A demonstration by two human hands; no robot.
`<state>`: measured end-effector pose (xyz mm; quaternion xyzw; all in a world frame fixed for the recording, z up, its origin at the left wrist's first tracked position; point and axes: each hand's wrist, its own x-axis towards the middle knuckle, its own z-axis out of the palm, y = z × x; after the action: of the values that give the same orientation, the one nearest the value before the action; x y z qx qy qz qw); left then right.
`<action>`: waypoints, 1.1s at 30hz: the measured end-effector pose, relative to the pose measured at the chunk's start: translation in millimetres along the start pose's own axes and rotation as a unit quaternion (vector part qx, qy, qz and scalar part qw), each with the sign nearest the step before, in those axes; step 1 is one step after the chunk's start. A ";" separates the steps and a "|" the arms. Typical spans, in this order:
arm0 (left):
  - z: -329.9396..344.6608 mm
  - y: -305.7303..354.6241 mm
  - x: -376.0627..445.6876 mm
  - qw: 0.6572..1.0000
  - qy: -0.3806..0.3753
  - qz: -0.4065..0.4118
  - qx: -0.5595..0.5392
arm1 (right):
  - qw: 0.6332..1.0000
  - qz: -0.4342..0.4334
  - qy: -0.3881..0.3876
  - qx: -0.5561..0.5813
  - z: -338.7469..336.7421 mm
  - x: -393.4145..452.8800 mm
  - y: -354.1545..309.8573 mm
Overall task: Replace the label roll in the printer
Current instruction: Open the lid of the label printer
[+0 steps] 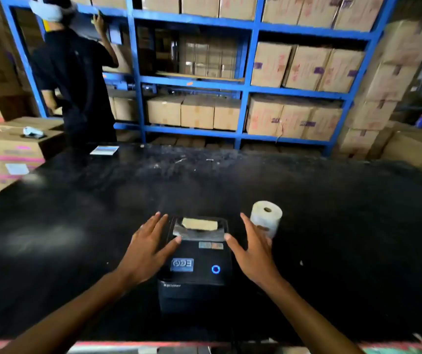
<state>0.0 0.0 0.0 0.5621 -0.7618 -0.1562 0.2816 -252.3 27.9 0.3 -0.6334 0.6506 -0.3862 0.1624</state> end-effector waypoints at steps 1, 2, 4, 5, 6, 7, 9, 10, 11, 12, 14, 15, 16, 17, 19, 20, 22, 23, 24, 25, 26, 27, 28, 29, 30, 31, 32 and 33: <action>9.2 -7.7 -11.2 0.997 -0.011 -0.060 -0.047 | 0.998 0.053 -0.017 0.012 11.1 -13.8 10.5; 15.7 -12.8 -22.4 0.988 -0.015 -0.111 -0.101 | 0.994 0.096 -0.037 0.034 23.2 -26.3 20.1; 31.0 -21.9 -46.5 0.959 -0.016 -0.189 -0.211 | 0.980 0.141 -0.084 0.115 41.8 -57.6 35.9; 40.4 -26.3 -54.8 0.941 -0.008 -0.220 -0.258 | 0.973 0.146 -0.092 0.153 51.2 -68.1 41.1; 47.0 -26.9 -60.8 0.921 -0.006 -0.254 -0.296 | 0.969 0.145 -0.087 0.178 57.7 -76.2 41.5; 52.8 -27.4 -64.2 0.901 -0.009 -0.278 -0.333 | 0.966 0.148 -0.077 0.195 63.6 -80.1 45.3; 59.6 -24.9 -69.3 0.863 -0.028 -0.314 -0.396 | 0.965 0.149 -0.051 0.210 69.8 -83.4 47.9; 62.9 -25.0 -71.3 0.851 -0.038 -0.323 -0.411 | 0.966 0.152 -0.035 0.208 71.8 -84.7 48.7; 65.6 -25.3 -72.8 0.850 -0.042 -0.322 -0.416 | 0.968 0.149 -0.019 0.201 73.3 -86.0 49.6; 67.5 -25.3 -74.4 0.849 -0.042 -0.318 -0.419 | 0.972 0.144 -0.004 0.186 73.5 -87.2 48.5; 68.1 -26.1 -75.3 0.855 -0.030 -0.309 -0.415 | 0.980 0.135 0.025 0.147 73.5 -86.7 50.4; 68.0 -27.5 -75.0 0.859 -0.019 -0.305 -0.411 | 0.983 0.128 0.034 0.130 73.5 -85.4 51.8; 67.3 -28.9 -74.3 0.862 -0.010 -0.303 -0.407 | 0.985 0.121 0.039 0.120 72.3 -83.8 51.1; 67.3 -30.6 -72.9 0.863 -0.002 -0.305 -0.403 | 0.986 0.113 0.040 0.114 71.3 -82.4 51.1; 68.2 -33.8 -70.1 0.863 0.002 -0.308 -0.400 | 0.990 0.091 0.039 0.099 66.5 -78.6 49.6; 69.1 -34.8 -69.3 0.861 0.002 -0.309 -0.404 | 0.992 0.080 0.040 0.091 62.7 -75.7 48.5; 71.8 -36.2 -67.8 0.850 0.005 -0.316 -0.421 | 0.992 0.063 0.044 0.096 52.8 -66.6 43.4; 73.3 -37.7 -66.9 0.848 0.004 -0.319 -0.424 | 0.991 0.056 0.050 0.110 47.0 -59.9 39.0; 73.6 -38.4 -65.5 0.849 0.001 -0.321 -0.420 | 0.989 0.054 0.058 0.123 40.8 -50.7 32.5; 73.1 -38.5 -63.4 0.853 -0.001 -0.321 -0.412 | 0.987 0.057 0.070 0.133 35.2 -38.4 25.4; 71.5 -38.2 -61.2 0.856 0.000 -0.322 -0.404 | 0.985 0.064 0.083 0.136 30.6 -23.2 17.9; 69.6 -38.4 -58.7 0.858 0.002 -0.321 -0.400 | 0.983 0.078 0.094 0.140 26.4 -5.8 11.0; 67.7 -38.6 -56.5 0.860 0.003 -0.319 -0.397 | 0.979 0.096 0.101 0.148 21.9 12.4 4.2; 66.7 -39.8 -54.1 0.864 0.000 -0.316 -0.392 | 0.975 0.112 0.102 0.162 16.9 30.6 -1.9; 65.8 -41.2 -52.5 0.868 -0.005 -0.316 -0.382 | 0.972 0.123 0.100 0.176 12.3 46.9 -6.6; 65.6 -43.1 -50.3 0.872 -0.007 -0.317 -0.372 | 0.970 0.125 0.096 0.185 8.6 61.1 -9.1; 64.7 -45.4 -48.1 0.875 -0.007 -0.318 -0.365 | 0.970 0.124 0.091 0.188 6.0 72.9 -10.8; 64.0 -47.9 -46.1 0.878 -0.006 -0.319 -0.358 | 0.971 0.122 0.085 0.187 4.7 81.1 -11.7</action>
<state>7.8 23.2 -89.0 0.6341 -0.4353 -0.5033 0.3939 -252.6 -49.3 28.1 -0.4725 0.6505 -0.5310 0.2676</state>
